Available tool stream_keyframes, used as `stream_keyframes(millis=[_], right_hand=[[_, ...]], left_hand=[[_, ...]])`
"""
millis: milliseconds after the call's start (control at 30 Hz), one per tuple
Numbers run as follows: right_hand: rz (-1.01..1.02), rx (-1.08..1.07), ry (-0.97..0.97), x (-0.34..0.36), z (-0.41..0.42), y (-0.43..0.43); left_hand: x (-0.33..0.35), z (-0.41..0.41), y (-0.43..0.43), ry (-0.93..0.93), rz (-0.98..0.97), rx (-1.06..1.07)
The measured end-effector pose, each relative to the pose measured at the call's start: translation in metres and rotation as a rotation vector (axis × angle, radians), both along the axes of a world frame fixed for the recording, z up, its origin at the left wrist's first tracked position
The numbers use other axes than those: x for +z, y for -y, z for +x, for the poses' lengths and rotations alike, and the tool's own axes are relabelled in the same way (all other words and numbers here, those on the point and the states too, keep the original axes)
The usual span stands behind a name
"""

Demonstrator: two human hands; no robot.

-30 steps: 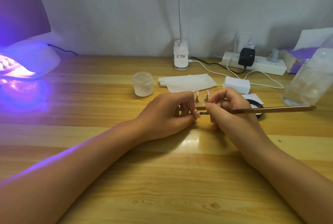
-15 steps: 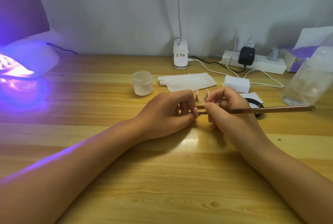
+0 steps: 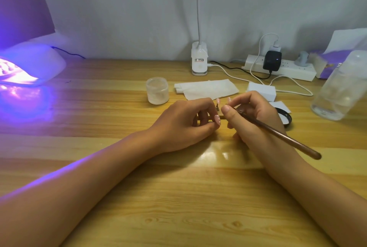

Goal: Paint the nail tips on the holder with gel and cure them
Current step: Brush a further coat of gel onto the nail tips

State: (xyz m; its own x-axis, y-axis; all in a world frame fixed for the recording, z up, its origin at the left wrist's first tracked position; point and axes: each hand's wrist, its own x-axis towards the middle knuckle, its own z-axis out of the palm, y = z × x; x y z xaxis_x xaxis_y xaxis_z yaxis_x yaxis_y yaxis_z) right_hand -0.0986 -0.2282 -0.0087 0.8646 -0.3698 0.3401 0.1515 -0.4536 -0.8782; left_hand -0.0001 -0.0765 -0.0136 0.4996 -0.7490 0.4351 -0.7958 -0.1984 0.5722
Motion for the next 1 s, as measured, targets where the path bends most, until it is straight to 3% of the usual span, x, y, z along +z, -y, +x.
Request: stream_keyframes(millis=[267, 500, 1000], right_hand=[[-0.054, 0.038, 0.045, -0.0033, 0.0016, -0.0002], [-0.232, 0.074, 0.007, -0.0052, 0.0016, -0.0018], [-0.224, 0.048, 0.079, -0.0050, 0.0010, -0.0008]], left_hand=[[-0.0014, 0.0012, 0.0002, -0.020, 0.005, 0.004], [-0.0019, 0.0015, 0.0006, -0.017, -0.014, 0.019], [-0.0014, 0.0030, -0.0004, 0.031, -0.039, 0.039]])
